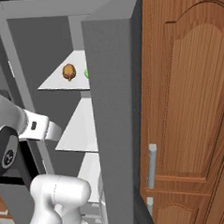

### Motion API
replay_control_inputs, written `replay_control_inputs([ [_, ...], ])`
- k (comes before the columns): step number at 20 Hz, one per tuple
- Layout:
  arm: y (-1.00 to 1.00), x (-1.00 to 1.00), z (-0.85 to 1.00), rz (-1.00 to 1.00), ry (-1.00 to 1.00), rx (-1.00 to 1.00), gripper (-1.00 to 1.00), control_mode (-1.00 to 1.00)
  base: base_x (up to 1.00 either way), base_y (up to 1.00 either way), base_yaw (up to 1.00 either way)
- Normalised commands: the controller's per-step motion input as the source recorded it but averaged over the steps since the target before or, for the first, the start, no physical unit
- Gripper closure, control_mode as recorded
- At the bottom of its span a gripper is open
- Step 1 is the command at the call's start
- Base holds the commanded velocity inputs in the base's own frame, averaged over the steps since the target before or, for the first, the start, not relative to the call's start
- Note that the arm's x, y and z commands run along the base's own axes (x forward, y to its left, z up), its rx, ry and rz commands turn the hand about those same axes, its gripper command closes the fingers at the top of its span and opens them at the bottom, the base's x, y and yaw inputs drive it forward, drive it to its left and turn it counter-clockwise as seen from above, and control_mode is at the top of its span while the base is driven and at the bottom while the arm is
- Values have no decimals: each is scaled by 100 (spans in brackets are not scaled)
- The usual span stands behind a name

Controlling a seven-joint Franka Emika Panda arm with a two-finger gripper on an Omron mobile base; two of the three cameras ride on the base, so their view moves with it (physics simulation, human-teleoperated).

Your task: Open the fridge, remove the banana, corn, and chicken drumstick, and place them on any counter.

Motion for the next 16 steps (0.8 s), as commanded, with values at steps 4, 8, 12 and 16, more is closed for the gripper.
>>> replay_control_inputs([
  [4, 0, 29, 8, 0, 0, 0, -100, -100, 0, 0, 0],
  [8, 0, 21, 10, 0, 0, 0, -100, -100, 0, 0, 0],
  [12, 0, 0, 16, -4, -6, 0, -100, -100, 0, 0, 0],
  [16, -9, 25, 12, -8, -6, 0, -100, -100, 0, 0, 0],
])
